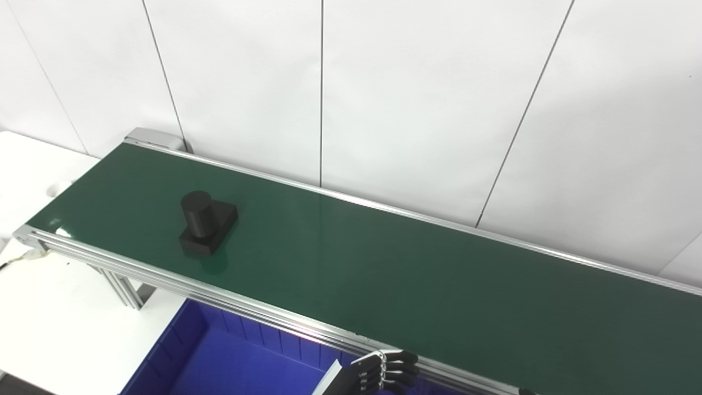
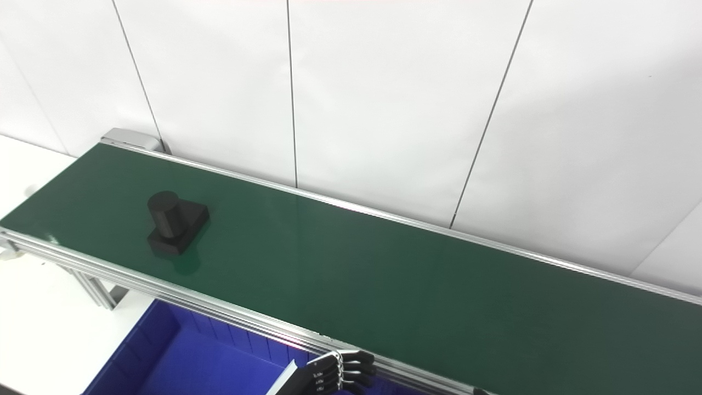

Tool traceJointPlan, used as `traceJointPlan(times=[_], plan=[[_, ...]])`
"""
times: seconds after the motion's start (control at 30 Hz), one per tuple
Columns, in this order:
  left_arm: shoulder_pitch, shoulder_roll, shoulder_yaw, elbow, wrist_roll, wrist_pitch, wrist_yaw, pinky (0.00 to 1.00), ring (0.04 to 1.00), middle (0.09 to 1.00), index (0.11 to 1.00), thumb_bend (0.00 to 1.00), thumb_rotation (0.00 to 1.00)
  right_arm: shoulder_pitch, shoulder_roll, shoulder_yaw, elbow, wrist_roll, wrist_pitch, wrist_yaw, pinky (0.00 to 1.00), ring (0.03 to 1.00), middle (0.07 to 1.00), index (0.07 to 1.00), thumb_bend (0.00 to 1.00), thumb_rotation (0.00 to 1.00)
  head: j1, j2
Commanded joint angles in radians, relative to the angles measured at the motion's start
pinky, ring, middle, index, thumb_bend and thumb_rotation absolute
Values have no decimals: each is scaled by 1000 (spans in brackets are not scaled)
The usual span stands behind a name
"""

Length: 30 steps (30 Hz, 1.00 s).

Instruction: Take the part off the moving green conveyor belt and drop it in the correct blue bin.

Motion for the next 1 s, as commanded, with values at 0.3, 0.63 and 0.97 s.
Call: traceJointPlan(times=[0.3, 0.63, 0.97], plan=[[-8, -17, -6, -15, 2, -39, 5, 630, 684, 732, 754, 892, 521, -8, 2, -12, -16, 16, -70, 2, 637, 738, 796, 863, 371, 551, 2, 2], [-5, -22, -11, -15, -5, -35, 5, 628, 684, 735, 754, 898, 513, 5, 0, -18, -50, 18, -66, 2, 624, 728, 795, 868, 388, 577, 3, -2], [-7, -25, -13, -9, 3, -44, 10, 628, 684, 736, 755, 911, 539, -7, -7, -26, -142, 41, -77, 11, 605, 708, 770, 851, 408, 562, 5, -2]])
